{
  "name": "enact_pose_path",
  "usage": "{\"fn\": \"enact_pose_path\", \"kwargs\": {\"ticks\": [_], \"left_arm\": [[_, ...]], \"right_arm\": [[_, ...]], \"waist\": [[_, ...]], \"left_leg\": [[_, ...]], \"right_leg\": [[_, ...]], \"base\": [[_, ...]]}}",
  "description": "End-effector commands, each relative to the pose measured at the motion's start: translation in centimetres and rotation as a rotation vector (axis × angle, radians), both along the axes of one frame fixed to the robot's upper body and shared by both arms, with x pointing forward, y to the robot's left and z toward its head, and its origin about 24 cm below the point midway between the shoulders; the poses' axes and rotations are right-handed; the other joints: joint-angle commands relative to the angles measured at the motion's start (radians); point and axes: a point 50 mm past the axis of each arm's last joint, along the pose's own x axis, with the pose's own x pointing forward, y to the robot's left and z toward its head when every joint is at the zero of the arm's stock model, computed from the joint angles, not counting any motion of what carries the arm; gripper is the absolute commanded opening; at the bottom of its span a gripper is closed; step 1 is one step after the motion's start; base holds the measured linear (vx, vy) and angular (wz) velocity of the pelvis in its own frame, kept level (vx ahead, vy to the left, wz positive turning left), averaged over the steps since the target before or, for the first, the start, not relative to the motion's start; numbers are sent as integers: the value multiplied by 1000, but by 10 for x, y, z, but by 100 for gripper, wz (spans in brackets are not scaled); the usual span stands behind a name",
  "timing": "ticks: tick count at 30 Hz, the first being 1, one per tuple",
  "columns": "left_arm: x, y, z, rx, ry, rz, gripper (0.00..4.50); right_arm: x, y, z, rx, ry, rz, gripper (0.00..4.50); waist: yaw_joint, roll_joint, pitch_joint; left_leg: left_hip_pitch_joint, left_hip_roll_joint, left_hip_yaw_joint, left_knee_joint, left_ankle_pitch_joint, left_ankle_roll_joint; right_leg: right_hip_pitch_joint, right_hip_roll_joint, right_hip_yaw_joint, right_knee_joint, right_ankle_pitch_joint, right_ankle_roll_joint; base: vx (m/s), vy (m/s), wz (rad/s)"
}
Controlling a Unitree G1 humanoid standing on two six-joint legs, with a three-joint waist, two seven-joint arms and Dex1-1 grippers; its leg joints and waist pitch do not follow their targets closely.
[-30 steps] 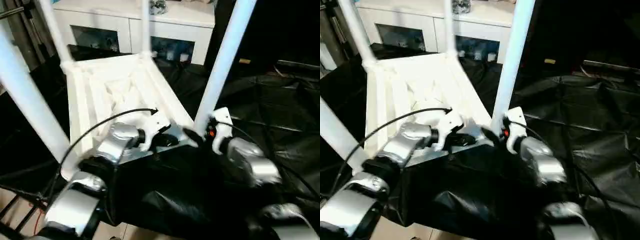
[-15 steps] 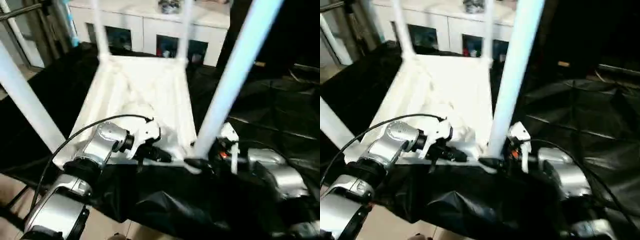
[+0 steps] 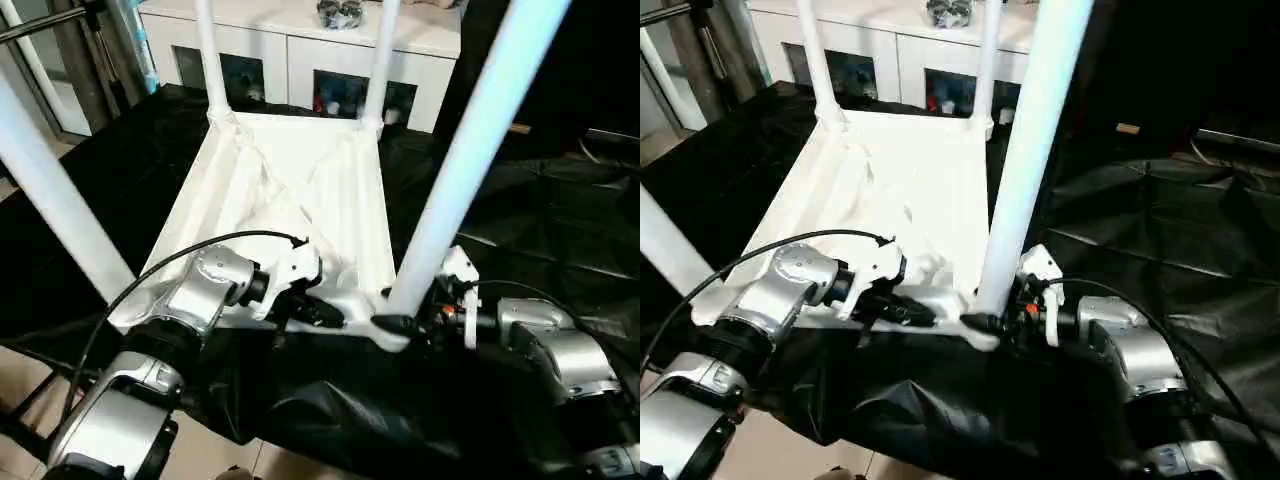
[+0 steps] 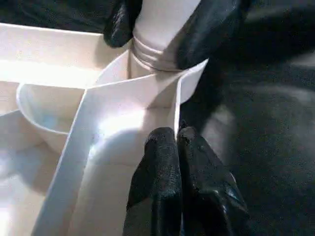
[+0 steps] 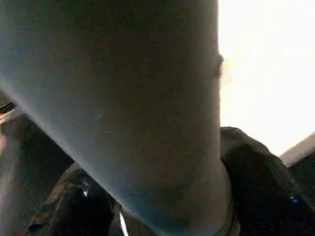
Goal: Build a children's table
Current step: Rotate leg to tighten
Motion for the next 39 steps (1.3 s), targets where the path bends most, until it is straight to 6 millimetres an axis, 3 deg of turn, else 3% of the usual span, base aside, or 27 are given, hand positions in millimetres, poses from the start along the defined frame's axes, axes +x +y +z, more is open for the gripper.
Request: {"fn": "enact_pose_path", "kwargs": {"ticks": [1, 4, 5, 7, 10, 11, 13, 16, 19, 22, 27, 33, 39], "left_arm": [[8, -20, 12, -57, -58, 37, 0], [13, -28, 13, -58, -83, 104, 0], [16, -33, 14, -61, -96, 143, 0], [18, -46, 14, -66, -119, 202, 0], [17, -55, 13, -72, -119, 213, 0], [16, -57, 13, -76, -117, 212, 0], [14, -61, 11, -81, -111, 199, 0], [12, -60, 10, -74, -106, 184, 0], [11, -53, 8, -67, -97, 157, 0], [8, -46, 7, -64, -85, 109, 0], [4, -36, 8, -68, -68, 32, 0], [0, -24, 10, -54, -48, -54, 0], [-2, -13, 11, -29, -34, -100, 0]], "right_arm": [[6, 8, -11, -47, 27, -84, 267], [18, 10, -17, -85, 33, -251, 265], [23, 12, -21, -105, 42, -328, 264], [30, 21, -27, -130, 65, -447, 264], [32, 28, -29, -133, 67, -478, 264], [31, 32, -29, -130, 56, -458, 264], [29, 41, -27, -100, 45, -397, 319], [27, 45, -25, -62, 55, -350, 343], [25, 43, -21, -56, 23, -295, 375], [22, 38, -14, -23, -4, -218, 375], [15, 27, -8, -19, -43, -94, 375], [-1, 16, 0, 17, -13, 86, 375], [-13, 7, 3, 42, 45, 201, 375]], "waist": [[-7, -4, -58], [-24, -4, -57], [-34, -6, -56], [-40, -5, -57], [-48, -4, -59], [-45, -3, -60], [-45, -3, -62], [-44, -2, -62], [-44, -3, -62], [-41, -3, -61], [-39, 0, -61], [-15, 0, -64], [3, 2, -62]], "left_leg": [[16, 3, -3, -64, -260, 4], [15, 1, -5, -66, -268, -8], [9, -2, -8, -68, -268, -13], [13, -1, -7, -66, -273, -13], [12, -2, -7, -64, -266, -5], [12, -1, -5, -63, -254, 3], [9, -2, -5, -62, -239, 15], [9, 0, -5, -61, -216, 29], [11, 0, -3, -61, -232, 35], [10, 1, -4, -61, -235, 44], [13, 4, -2, -60, -229, 53], [14, 8, 1, -58, -197, 69], [18, 11, 2, -58, -207, 61]], "right_leg": [[42, -37, 23, -74, -222, -220], [39, -35, 23, -78, -255, -201], [43, -33, 21, -79, -270, -195], [38, -34, 21, -83, -284, -189], [40, -32, 22, -82, -261, -194], [39, -31, 22, -81, -232, -198], [44, -29, 22, -76, -185, -209], [46, -28, 22, -70, -122, -226], [48, -30, 22, -72, -131, -234], [49, -31, 22, -73, -135, -232], [47, -29, 23, -68, -92, -256], [51, -29, 21, -58, -38, -272], [47, -31, 22, -61, -67, -270]], "base": [[0, 0, 0], [0, 0, 0], [0, 0, 0], [0, 0, 0], [0, 0, 0], [0, 0, 0], [0, 0, 0], [0, 0, 0], [0, 0, 0], [0, 0, 0], [0, 0, 0], [0, 0, 0], [0, 0, 0]]}}
